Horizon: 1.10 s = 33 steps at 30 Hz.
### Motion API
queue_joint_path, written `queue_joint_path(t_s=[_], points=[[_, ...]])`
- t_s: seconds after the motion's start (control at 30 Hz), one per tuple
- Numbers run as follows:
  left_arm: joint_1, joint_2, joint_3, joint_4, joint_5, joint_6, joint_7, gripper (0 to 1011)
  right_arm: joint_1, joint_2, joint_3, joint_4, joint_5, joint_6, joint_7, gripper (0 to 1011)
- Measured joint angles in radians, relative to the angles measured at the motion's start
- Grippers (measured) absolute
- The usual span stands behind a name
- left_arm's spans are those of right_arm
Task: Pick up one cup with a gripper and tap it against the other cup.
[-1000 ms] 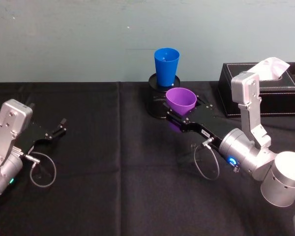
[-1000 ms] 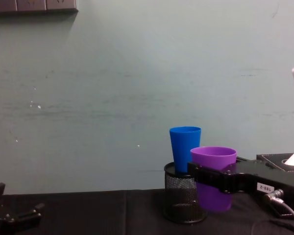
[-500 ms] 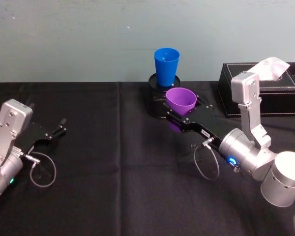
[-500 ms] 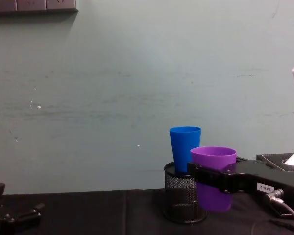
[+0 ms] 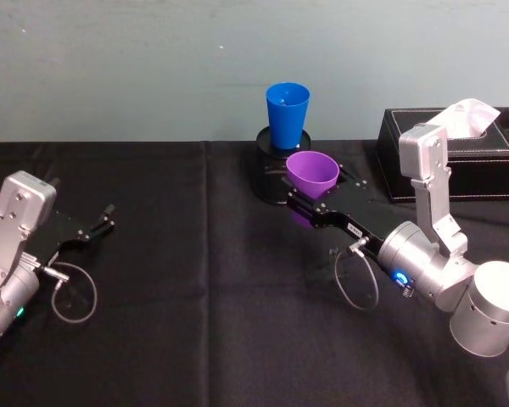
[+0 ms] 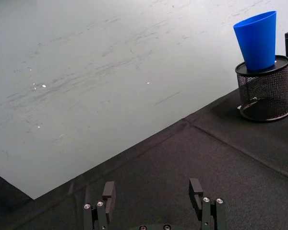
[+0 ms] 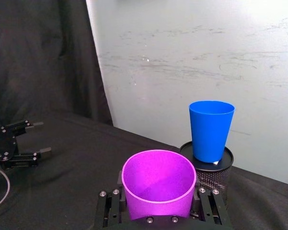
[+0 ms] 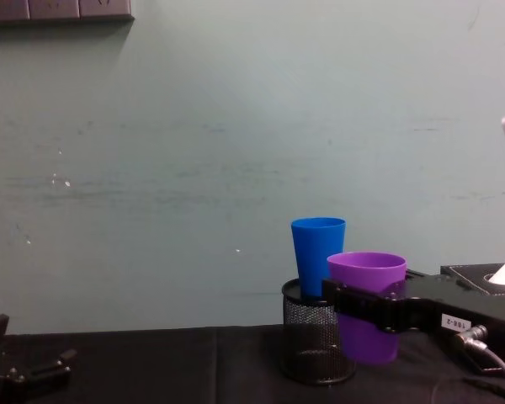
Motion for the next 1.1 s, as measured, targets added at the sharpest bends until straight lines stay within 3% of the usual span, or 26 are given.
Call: queue_joint_path(t_s=[1.1], points=[[0.000, 0.000, 0.000, 0.000, 0.000, 0.000, 0.000, 1000, 0.000, 0.000, 0.000, 0.000, 0.000, 0.000, 0.000, 731]])
